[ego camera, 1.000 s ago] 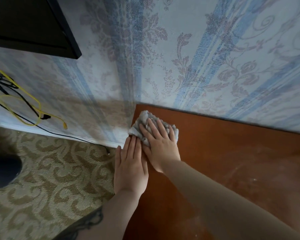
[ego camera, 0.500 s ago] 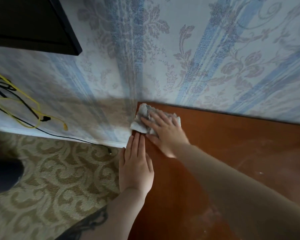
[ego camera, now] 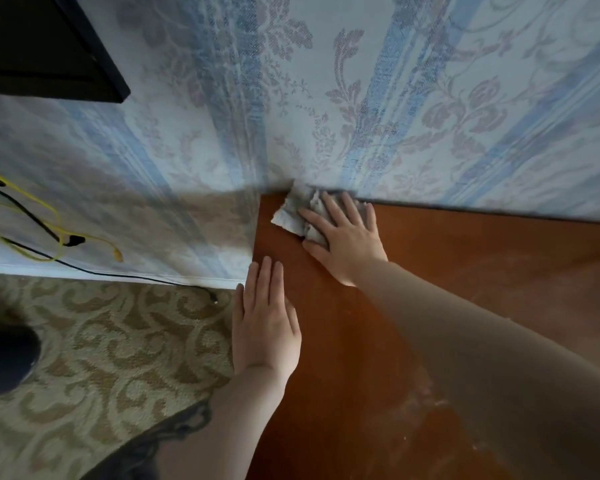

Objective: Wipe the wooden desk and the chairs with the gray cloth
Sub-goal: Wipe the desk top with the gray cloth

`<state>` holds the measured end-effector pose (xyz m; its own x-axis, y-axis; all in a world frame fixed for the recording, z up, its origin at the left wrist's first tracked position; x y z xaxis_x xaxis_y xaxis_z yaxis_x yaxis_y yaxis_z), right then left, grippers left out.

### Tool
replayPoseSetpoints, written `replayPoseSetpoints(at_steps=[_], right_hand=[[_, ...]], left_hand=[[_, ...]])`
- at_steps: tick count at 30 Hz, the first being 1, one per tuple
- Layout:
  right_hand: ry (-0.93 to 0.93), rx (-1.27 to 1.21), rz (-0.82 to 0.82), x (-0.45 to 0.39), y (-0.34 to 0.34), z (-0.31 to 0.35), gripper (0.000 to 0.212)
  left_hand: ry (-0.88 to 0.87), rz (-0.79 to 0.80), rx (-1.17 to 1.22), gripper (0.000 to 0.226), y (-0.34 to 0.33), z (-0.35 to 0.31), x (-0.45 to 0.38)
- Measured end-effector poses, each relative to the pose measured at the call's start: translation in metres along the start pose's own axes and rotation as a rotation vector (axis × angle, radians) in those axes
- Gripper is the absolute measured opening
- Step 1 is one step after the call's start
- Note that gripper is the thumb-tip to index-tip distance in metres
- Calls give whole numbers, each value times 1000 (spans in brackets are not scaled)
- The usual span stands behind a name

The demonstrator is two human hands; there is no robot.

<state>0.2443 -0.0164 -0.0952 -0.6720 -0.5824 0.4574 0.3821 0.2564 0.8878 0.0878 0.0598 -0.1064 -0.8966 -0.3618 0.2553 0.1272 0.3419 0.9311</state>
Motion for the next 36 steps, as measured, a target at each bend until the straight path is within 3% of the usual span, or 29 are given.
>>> replayPoseSetpoints(at_steps=[3,5,9,11,13,15,19,22,25,26,29,32,34,36], right_hand=[[-120,-136,-72,20,-12,-9,55],[-123,-136,-105,41,-25,9,55],[132,21,-52,34,-23,27,55],[167,62,6,13,-12,13,55],[-3,-102,19,1,-7,-16,55],[-182,-238,-75,12,-11,-32,55],[-339,-244,-128,46,-28,7,59],[-82,-112,-50,35,-22,31,57],[176,22,13,15,-12,0,58],[147,-7,-9,14,-11,-19,58],[-198,-197,-200,32,-17,-56,55],[-382,-257,-200,51,-32,-18,56],[-300,-209,-175,53,-34,13,56],[-87,-110,-140,42,-25,21,55]], left_hand=[[-163,22,-54,56,-2,-9,3],[-175,19,-44,56,-1,-10,2],[-153,14,-19,54,1,-9,2],[-150,10,-8,54,2,-9,1],[-143,9,2,53,2,-9,1],[-147,12,7,53,1,-9,1],[-155,7,17,55,1,-8,1],[-152,1,16,55,1,-9,1],[-150,-8,28,52,1,-8,1],[-152,-10,34,52,1,-9,2],[-156,-11,39,52,1,-8,2],[-160,-11,52,51,0,-7,1],[-150,-24,60,51,-1,-6,2],[-117,-56,106,49,1,-4,3]])
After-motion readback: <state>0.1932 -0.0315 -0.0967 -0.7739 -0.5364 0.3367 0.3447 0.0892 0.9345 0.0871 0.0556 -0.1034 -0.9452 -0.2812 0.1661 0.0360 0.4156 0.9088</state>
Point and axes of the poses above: each hand's wrist, its own x-axis away from the middle knuckle, its own y-axis out of the back of the hand, z = x × y, the point moved 6 cm from there along -x, towards the middle knuckle, and after that the axes turned 15 degrees about z, right-handed, at the moved point
